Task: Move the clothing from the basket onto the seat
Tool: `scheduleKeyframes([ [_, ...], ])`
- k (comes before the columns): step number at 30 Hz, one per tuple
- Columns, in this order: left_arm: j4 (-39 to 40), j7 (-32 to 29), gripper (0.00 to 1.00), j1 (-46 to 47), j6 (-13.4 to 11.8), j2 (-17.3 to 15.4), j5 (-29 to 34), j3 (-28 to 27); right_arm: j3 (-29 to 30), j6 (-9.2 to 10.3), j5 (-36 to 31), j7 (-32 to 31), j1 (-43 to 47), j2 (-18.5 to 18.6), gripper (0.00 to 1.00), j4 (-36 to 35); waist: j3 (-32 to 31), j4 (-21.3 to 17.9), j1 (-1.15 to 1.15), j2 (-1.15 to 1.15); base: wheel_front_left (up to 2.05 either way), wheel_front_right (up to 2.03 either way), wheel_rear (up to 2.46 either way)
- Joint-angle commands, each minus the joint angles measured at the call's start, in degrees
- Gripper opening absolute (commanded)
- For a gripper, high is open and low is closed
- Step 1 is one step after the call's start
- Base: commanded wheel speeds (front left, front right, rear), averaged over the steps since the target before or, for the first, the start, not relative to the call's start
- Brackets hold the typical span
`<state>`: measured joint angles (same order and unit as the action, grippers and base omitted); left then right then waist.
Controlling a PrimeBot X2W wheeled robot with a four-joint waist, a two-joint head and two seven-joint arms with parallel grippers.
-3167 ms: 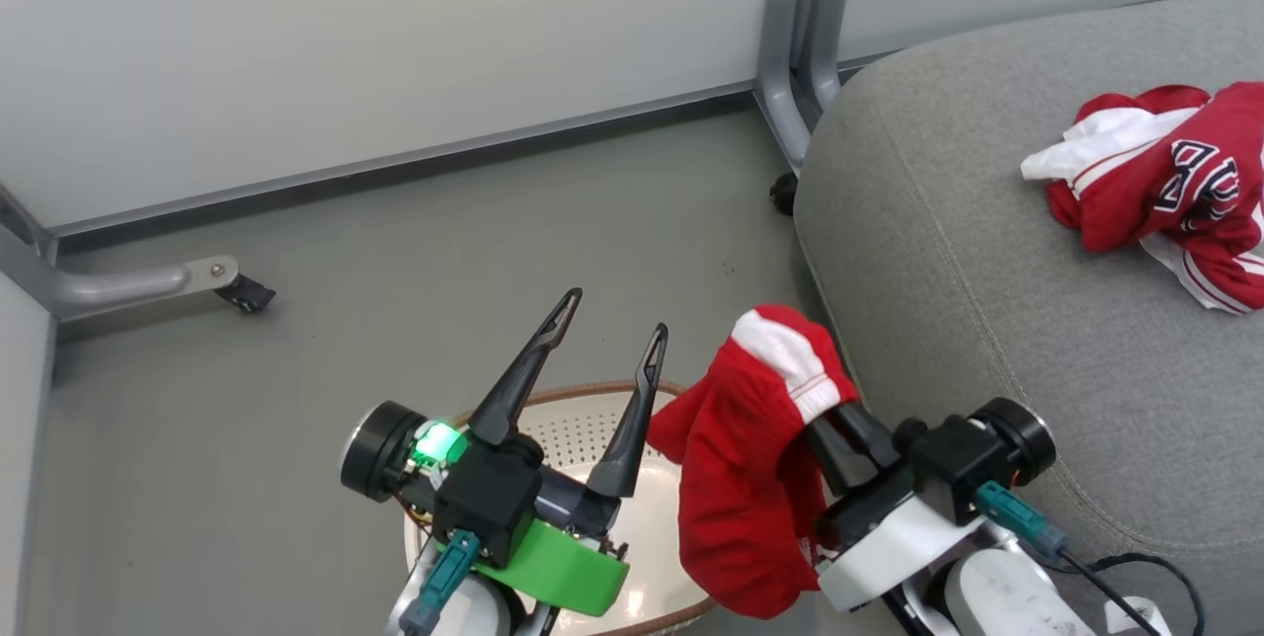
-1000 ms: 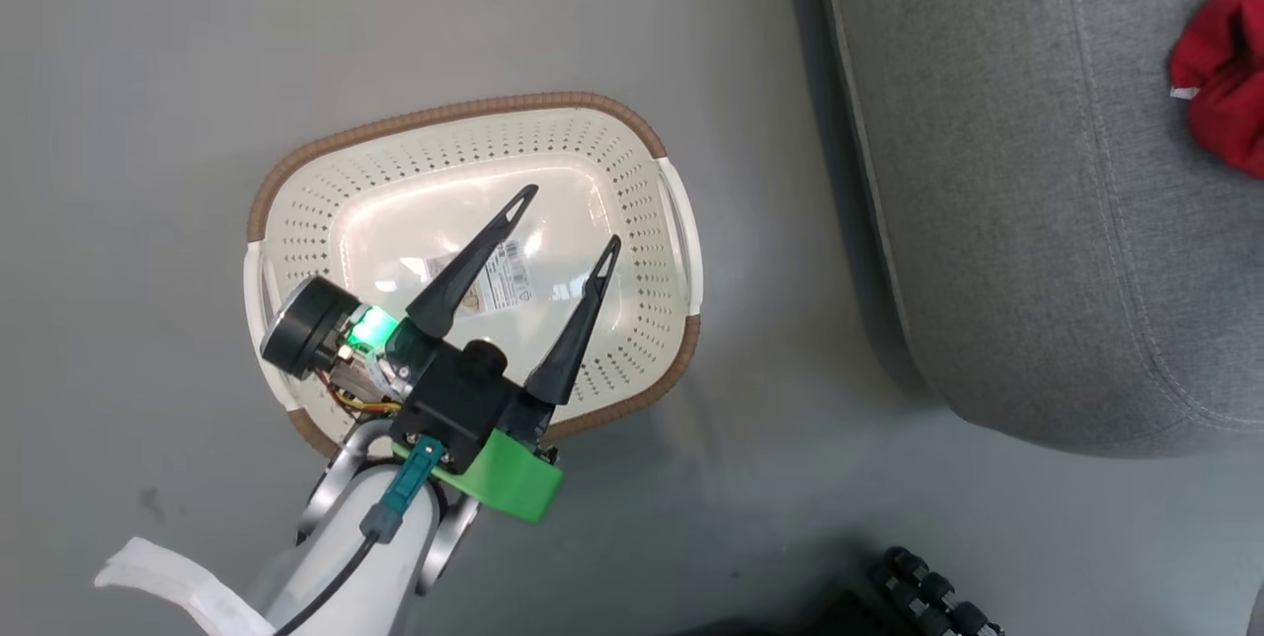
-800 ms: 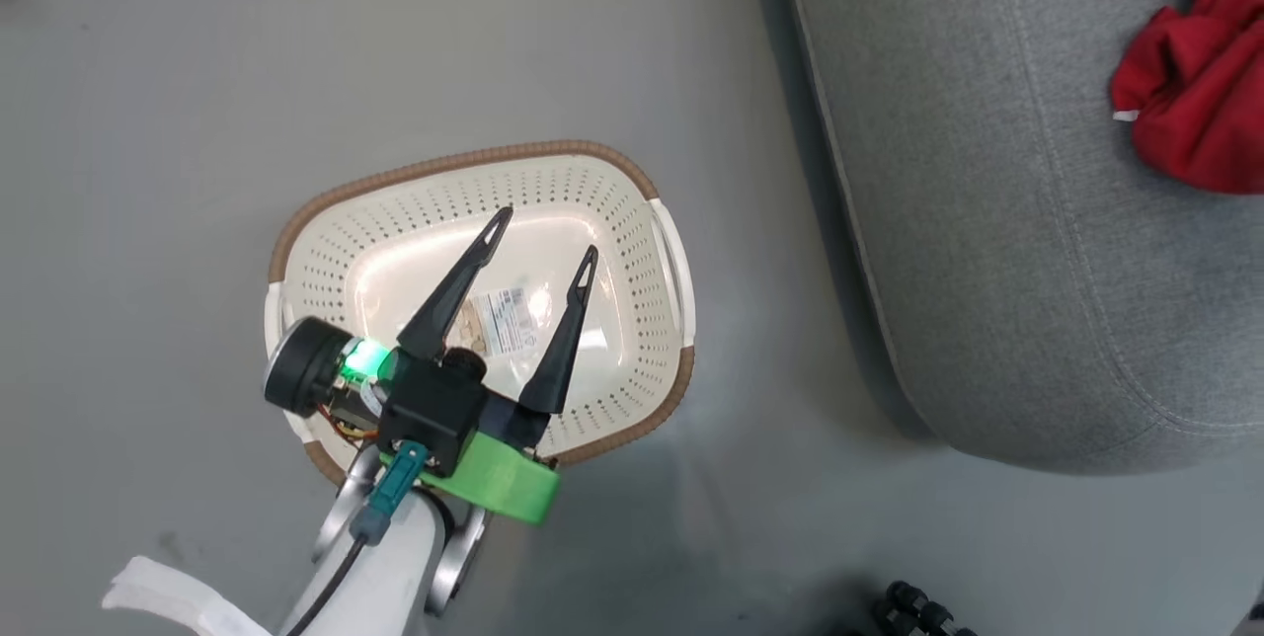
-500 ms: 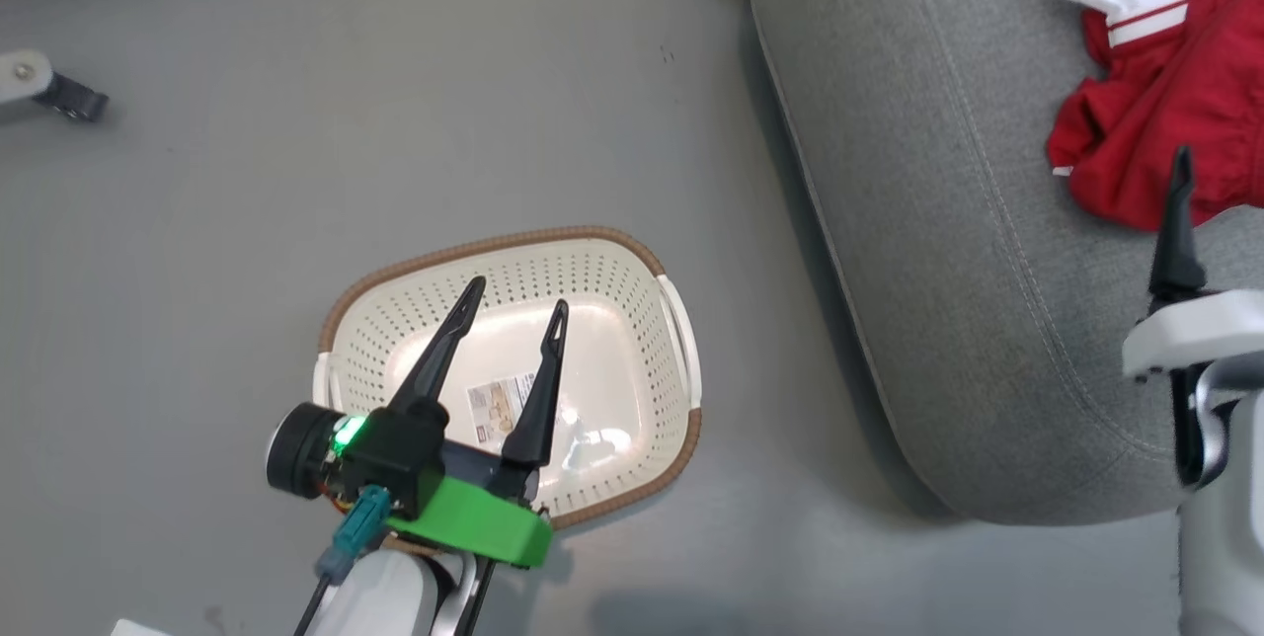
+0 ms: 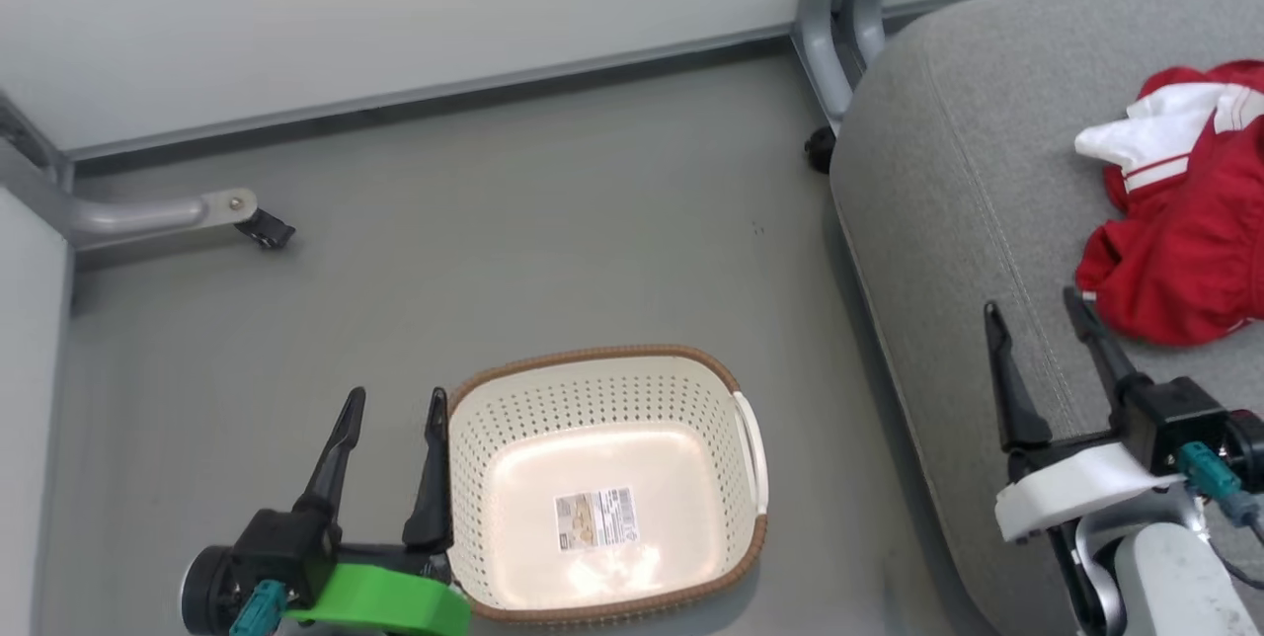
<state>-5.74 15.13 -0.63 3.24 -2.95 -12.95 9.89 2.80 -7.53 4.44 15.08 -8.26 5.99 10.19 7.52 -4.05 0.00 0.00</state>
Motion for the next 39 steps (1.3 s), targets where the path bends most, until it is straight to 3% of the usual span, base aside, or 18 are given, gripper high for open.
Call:
scheduleKeyframes([
  [1, 0.33, 0.03, 1.0, -1.89, -0.47, 0.05, -0.31, -0.9, -1.04, 0.08, 0.42, 0.13, 1.78, 0.11, 1.0, -0.69, -6.08, 4.89, 0.0, 0.0, 0.0, 0.0, 0.0],
  [13, 6.56, 0.02, 1.0, -8.95, 0.06, 0.03, 0.18, -6.9, -7.89, 0.08, 0.1, 0.13, 9.26, -1.16, 1.0, -6.89, -10.31, 5.12, 0.0, 0.0, 0.0, 0.0, 0.0],
  [21, 8.59, 0.02, 1.0, -13.98, 1.8, 0.03, 2.71, -8.05, -6.57, 0.08, 0.83, 0.13, 14.27, -2.46, 1.0, -6.77, -12.71, 3.58, 0.0, 0.0, 0.0, 0.0, 0.0],
  [38, 6.14, 0.02, 1.0, -15.06, 2.6, 0.03, 3.09, -7.91, -6.52, 0.08, 1.08, 0.13, 15.49, -2.99, 1.0, -5.9, -13.49, 2.25, 0.0, 0.0, 0.0, 0.0, 0.0],
  [39, 6.16, -0.01, 0.0, -14.72, 2.37, 0.09, 2.92, -7.86, -6.54, 0.0, 0.76, 0.0, 14.74, -3.04, 0.0, -6.04, -13.49, 2.24, 0.0, 0.0, 0.0, 0.0, 0.0],
])
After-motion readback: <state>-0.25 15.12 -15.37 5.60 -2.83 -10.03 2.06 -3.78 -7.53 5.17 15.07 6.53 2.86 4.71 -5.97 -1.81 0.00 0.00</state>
